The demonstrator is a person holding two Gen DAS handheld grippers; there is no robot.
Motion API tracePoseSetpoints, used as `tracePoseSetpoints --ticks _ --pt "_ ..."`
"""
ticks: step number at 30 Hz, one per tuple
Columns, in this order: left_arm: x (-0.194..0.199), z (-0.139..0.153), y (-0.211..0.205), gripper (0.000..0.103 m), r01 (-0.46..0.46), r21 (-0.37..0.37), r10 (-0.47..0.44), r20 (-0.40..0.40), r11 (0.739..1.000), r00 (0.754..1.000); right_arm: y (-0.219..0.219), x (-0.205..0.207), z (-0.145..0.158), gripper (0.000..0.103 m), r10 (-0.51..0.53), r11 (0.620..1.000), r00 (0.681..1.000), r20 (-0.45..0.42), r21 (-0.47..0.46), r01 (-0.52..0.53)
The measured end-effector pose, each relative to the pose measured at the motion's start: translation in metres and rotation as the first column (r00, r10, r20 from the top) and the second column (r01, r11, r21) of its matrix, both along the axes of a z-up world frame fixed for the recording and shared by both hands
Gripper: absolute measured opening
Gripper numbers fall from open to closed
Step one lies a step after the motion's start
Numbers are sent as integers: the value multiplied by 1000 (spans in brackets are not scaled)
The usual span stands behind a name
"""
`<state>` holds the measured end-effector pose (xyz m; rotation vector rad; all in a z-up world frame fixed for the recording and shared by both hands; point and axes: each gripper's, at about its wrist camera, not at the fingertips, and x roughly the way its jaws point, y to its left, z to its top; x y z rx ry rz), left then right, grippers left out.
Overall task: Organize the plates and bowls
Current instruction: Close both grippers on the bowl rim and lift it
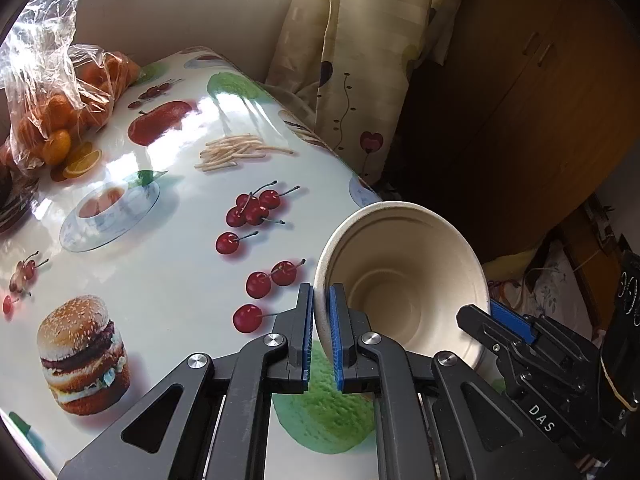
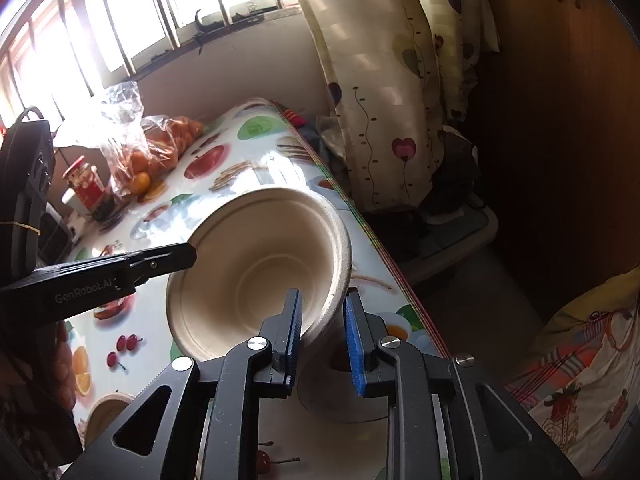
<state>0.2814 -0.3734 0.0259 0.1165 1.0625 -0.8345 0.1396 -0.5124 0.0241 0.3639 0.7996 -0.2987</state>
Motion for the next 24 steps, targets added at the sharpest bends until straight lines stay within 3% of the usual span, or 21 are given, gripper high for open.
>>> tracePoseSetpoints --ticks 14,24 --pt "-1 5 5 8 -12 -13 12 -12 1000 1000 1 0 3 20 8 1000 1000 9 9 -8" --pt "-11 18 15 8 -17 -18 18 24 1000 1000 8 -9 15 20 22 1000 999 35 4 -22"
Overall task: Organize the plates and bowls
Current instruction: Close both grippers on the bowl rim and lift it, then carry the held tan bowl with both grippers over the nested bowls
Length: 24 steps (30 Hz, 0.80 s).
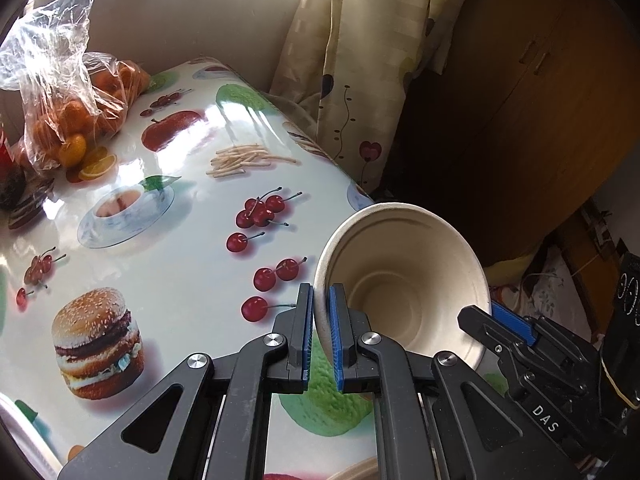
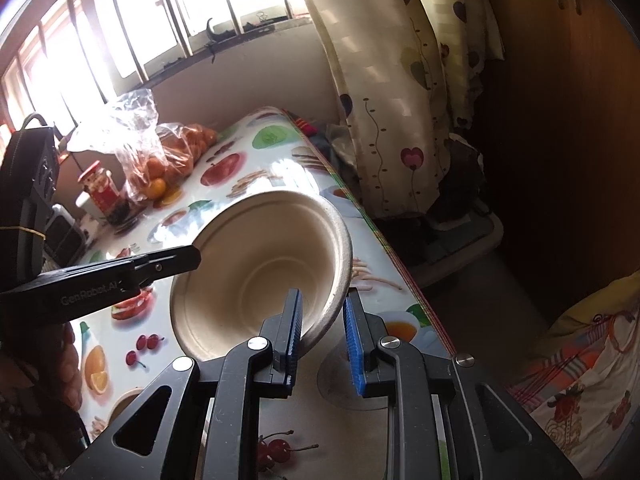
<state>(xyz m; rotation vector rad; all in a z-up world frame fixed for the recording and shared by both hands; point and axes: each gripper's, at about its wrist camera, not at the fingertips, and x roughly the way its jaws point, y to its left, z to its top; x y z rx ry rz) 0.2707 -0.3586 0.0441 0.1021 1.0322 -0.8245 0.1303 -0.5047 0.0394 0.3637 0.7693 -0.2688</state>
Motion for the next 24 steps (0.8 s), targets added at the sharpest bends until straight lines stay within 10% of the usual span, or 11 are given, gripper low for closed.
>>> tracePoseSetpoints --ticks 24 --pt "-32 26 32 8 -13 -25 14 46 1000 999 30 -33 26 21 34 999 998 62 -11 -33"
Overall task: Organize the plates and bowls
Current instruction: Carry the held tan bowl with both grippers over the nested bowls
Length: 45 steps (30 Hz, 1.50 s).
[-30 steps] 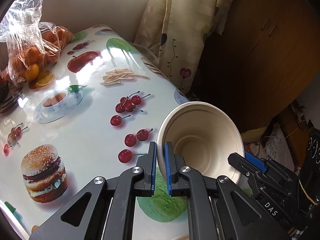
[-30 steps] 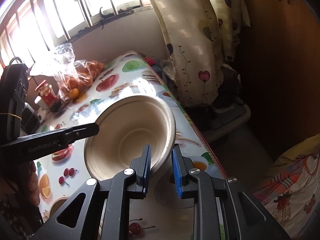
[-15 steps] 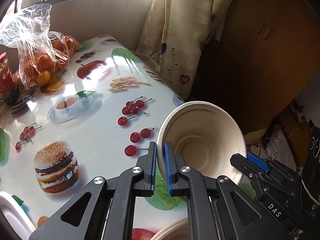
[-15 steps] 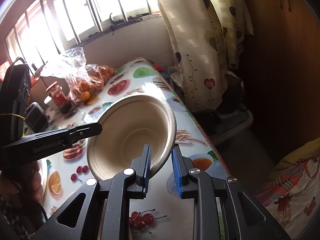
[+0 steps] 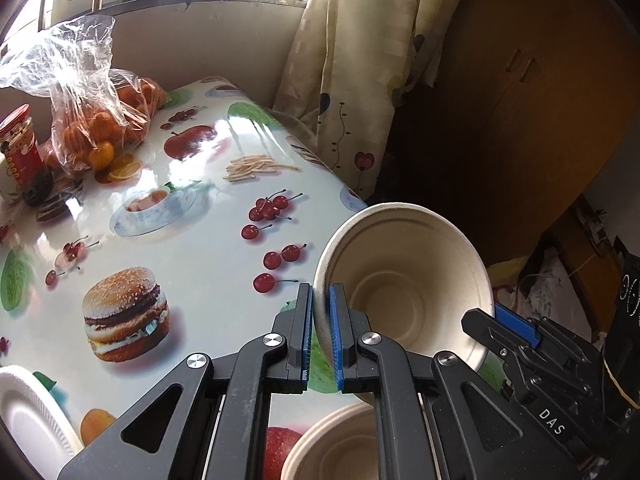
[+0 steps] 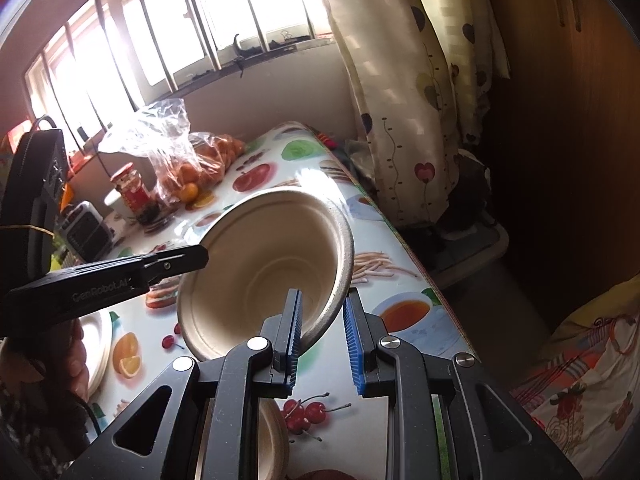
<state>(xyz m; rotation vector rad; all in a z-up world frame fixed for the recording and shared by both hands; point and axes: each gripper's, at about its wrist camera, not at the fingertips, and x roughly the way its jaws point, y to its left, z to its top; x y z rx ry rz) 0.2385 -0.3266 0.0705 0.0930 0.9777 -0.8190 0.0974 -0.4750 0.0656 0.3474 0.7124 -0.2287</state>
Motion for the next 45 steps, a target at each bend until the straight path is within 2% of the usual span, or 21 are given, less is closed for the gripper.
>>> tracePoseSetpoints --ticks 25,45 --pt "-36 16 35 8 -8 -31 8 17 999 1000 37 -40 18 21 21 1000 998 51 -13 -21" --pt "-63 15 69 8 -21 -51 22 14 998 1000 63 -65 15 21 35 999 998 60 2 -35"
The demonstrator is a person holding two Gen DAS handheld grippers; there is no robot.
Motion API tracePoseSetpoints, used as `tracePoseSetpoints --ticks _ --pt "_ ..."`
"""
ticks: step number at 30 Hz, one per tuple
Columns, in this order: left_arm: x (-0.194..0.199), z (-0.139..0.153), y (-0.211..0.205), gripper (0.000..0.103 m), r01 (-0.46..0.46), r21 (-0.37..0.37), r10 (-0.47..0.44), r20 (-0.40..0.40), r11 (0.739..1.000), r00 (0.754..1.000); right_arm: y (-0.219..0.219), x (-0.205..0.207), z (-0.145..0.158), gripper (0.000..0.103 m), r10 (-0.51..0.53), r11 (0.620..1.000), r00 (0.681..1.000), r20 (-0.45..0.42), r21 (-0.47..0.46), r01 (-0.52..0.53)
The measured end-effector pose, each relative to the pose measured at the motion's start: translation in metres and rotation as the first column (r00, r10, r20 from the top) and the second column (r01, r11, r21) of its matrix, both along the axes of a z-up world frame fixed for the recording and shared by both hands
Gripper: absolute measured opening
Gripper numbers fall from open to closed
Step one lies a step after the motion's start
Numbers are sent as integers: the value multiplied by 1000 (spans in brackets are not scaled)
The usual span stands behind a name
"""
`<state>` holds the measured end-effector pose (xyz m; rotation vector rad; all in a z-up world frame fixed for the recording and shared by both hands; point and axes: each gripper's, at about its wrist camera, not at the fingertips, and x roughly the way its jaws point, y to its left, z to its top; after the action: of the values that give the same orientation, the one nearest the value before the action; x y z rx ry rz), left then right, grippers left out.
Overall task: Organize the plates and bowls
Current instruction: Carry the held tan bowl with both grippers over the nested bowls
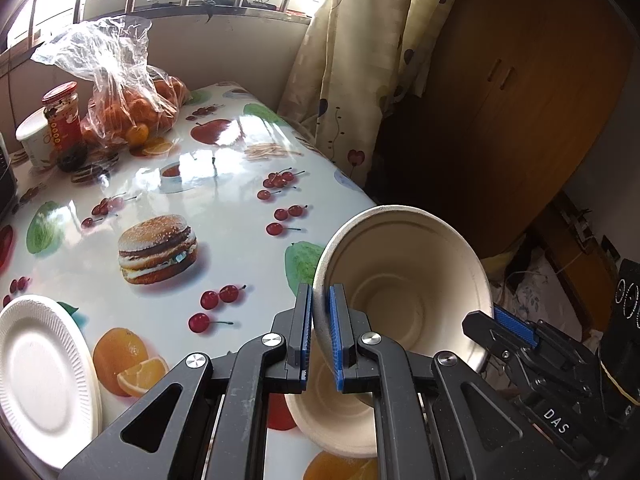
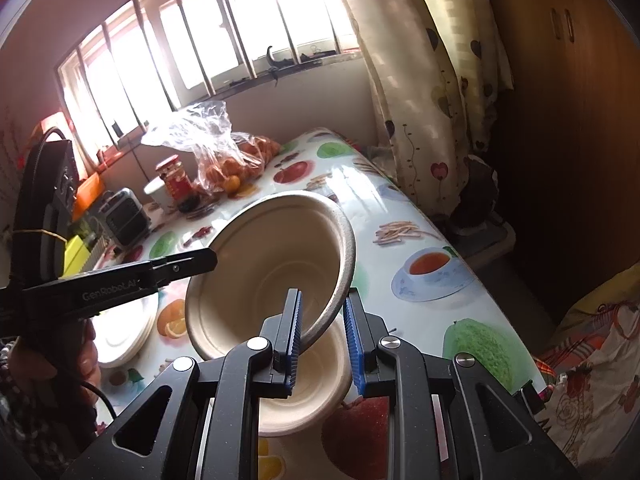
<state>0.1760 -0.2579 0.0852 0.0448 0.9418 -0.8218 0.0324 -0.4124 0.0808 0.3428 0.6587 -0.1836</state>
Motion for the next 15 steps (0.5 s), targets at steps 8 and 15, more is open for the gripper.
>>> tracePoseSetpoints --ticks 8,15 --pt "-8 -7 13 8 -8 -2 8 -15 1000 1000 10 -3 -9 21 1 1000 1000 -18 19 0" --pt "-10 -14 19 8 -11 2 11 -30 1000 999 15 -7 -15 22 2 1000 1000 -28 26 -1"
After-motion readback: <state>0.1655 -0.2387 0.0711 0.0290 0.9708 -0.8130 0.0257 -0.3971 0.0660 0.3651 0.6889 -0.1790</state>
